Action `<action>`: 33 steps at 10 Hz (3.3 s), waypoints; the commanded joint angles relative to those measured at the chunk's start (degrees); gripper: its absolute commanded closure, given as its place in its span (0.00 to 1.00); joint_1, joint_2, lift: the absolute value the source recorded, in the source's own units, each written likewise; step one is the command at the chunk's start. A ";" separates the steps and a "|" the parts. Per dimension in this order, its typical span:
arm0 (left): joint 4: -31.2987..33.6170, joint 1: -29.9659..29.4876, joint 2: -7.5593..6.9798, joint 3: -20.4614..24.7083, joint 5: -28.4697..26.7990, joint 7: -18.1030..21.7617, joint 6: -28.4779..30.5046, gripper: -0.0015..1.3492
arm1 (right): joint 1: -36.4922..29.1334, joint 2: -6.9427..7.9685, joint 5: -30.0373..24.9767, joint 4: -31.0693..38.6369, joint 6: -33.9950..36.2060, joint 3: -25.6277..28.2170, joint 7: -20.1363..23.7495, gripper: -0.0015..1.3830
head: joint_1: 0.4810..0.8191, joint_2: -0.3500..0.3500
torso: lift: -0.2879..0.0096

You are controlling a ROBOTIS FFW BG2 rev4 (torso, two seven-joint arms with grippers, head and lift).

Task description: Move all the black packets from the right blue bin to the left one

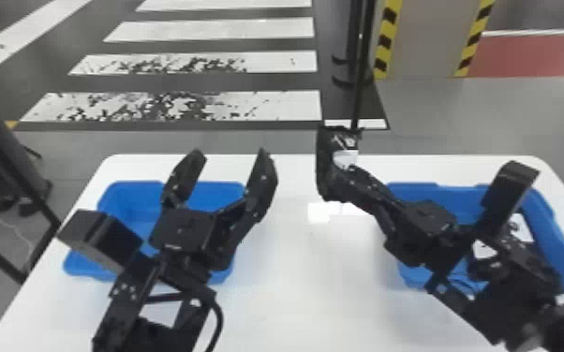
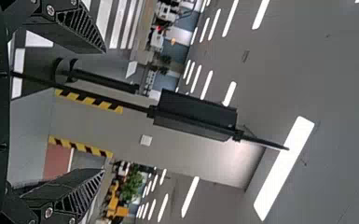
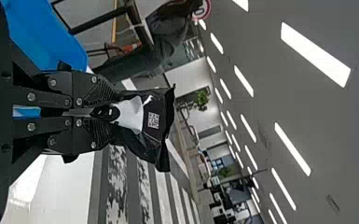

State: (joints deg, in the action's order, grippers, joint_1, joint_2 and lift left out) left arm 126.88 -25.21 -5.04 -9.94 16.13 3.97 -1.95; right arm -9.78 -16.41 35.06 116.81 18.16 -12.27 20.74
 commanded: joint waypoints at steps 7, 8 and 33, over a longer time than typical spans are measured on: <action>0.74 3.42 -0.85 -1.37 1.35 5.00 11.09 0.19 | 4.87 -2.31 5.62 -2.56 -1.15 -13.78 -0.18 0.80 | 0.63 0.71 | 0.50; 0.74 3.56 -0.76 -1.26 1.35 5.00 11.65 0.21 | 5.15 -2.49 5.62 -2.56 -1.15 -14.23 -0.26 0.80 | 0.63 0.73 | 0.50; -8.97 -3.19 1.26 4.11 -6.53 -5.90 -17.88 0.09 | 1.07 2.26 -17.00 -1.85 20.65 15.47 -10.11 0.20 | 0.63 0.53 | 0.50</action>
State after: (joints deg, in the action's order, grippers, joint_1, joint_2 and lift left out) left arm 116.71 -27.32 -3.97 -5.90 8.98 -1.94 -20.28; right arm -8.97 -14.39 18.83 116.21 38.06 2.16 10.70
